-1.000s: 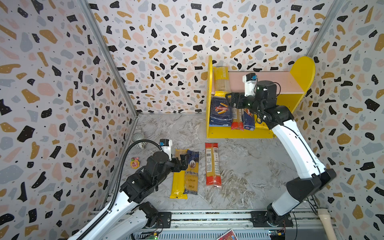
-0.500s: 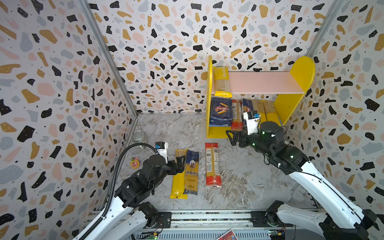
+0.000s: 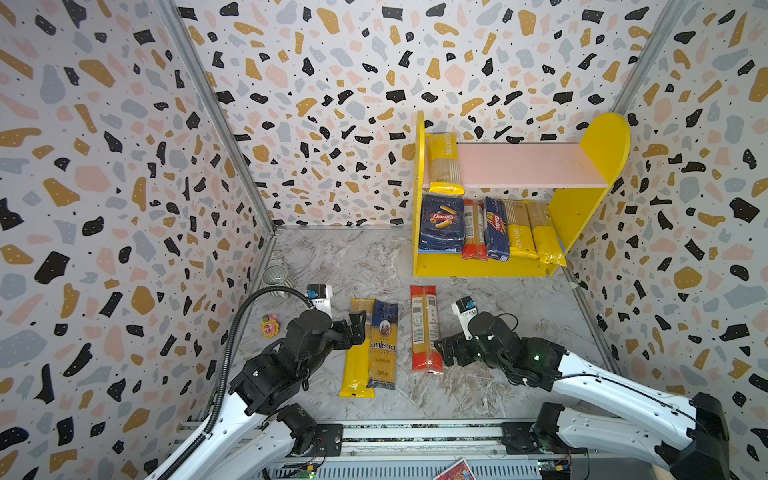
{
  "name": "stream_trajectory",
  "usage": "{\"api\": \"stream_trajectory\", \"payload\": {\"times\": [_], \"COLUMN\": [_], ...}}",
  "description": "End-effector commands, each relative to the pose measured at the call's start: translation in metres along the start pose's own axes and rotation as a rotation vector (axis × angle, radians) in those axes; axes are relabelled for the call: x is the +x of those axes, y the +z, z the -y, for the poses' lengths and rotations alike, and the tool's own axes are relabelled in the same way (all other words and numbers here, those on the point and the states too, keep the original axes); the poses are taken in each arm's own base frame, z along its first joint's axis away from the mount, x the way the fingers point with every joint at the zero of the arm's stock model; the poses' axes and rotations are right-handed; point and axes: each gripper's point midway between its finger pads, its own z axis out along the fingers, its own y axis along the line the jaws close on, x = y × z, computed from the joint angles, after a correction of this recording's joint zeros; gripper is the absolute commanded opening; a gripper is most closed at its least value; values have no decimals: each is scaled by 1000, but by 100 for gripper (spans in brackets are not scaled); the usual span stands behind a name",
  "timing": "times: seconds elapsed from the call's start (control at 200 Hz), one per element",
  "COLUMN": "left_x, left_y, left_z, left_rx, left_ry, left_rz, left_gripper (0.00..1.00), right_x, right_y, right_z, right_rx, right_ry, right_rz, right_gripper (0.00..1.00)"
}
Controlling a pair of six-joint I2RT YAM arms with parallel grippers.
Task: Place and organize the pasta boxes and bags onto the shelf
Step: 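Open the right gripper and move it back down to the table, then lower the right gripper onto the red-topped spaghetti bag and close it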
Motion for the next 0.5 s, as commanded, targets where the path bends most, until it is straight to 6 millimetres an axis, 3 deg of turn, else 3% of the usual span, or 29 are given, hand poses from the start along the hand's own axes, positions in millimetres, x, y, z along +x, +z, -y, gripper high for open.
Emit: {"api": "stream_trajectory", "payload": {"times": [0.0,0.28,0.496], "left_x": [-5,0,-1], "left_y": [2,18,23], "left_z": [1,0,2], "left_rx": [5,-6,-15], "left_ry": [-2,0,0], "left_rz": [33,40,26], "left_gripper": [100,99,99], "right_x": [-2,14,18], "right_y": [8,36,50], "right_z": [-13,-38,-42], "right_rx": [-18,-46,-43], "right_ry": [57,32,30], "right_rz": [34,-27,-39], "right_gripper": [99,99,99]}}
